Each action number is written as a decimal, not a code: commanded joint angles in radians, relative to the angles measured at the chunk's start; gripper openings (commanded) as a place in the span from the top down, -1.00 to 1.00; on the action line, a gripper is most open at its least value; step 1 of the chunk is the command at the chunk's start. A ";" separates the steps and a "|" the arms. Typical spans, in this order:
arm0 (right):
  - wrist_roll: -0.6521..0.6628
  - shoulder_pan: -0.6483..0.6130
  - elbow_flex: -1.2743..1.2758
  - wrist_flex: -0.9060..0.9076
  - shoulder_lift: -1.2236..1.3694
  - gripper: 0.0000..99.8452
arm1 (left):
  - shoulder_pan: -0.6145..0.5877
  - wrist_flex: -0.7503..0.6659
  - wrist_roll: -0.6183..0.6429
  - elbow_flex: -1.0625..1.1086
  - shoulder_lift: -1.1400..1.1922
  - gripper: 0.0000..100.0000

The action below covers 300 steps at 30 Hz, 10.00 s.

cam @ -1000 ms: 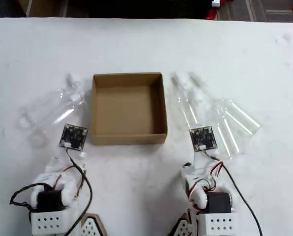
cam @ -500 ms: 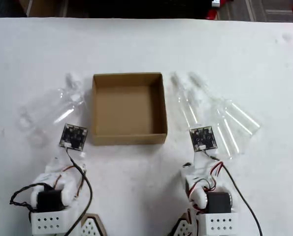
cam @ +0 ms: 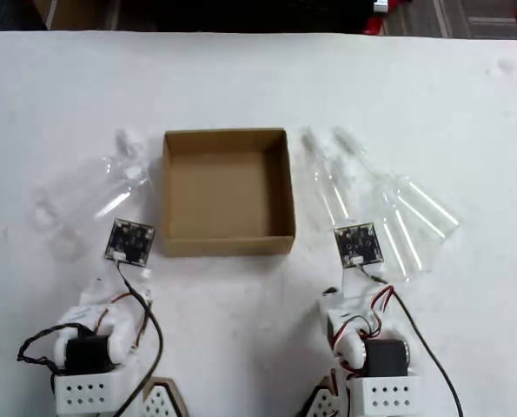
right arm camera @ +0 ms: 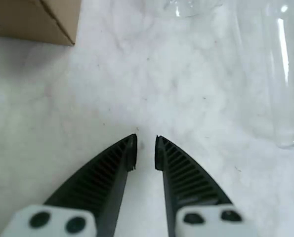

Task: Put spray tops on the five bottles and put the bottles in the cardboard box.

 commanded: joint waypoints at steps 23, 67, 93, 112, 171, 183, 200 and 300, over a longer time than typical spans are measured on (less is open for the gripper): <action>-0.003 -0.005 0.009 0.004 -0.001 0.91 | 0.012 0.005 -0.008 -0.003 -0.012 0.95; -0.002 -0.010 0.009 0.004 -0.001 0.91 | -0.016 -0.002 -0.738 -0.011 -0.012 0.95; -0.002 -0.010 0.009 0.004 -0.001 0.91 | -0.150 -0.044 -0.621 -0.281 -0.012 0.95; -0.002 -0.010 0.009 0.004 -0.001 0.91 | -0.145 0.046 -0.620 -0.542 -0.012 0.94; -0.003 -0.010 0.009 0.004 -0.001 0.91 | -0.048 0.457 -0.836 -3.256 2.990 0.61; -0.003 -0.010 0.009 0.004 -0.001 0.91 | -0.081 0.496 -0.934 -3.270 3.025 0.60; -0.003 -0.008 0.009 0.004 -0.001 0.91 | -0.081 0.431 -0.910 -3.256 3.114 0.61; -0.002 -0.008 0.009 0.004 -0.001 0.91 | 0.226 -1.166 0.446 -1.183 1.583 0.95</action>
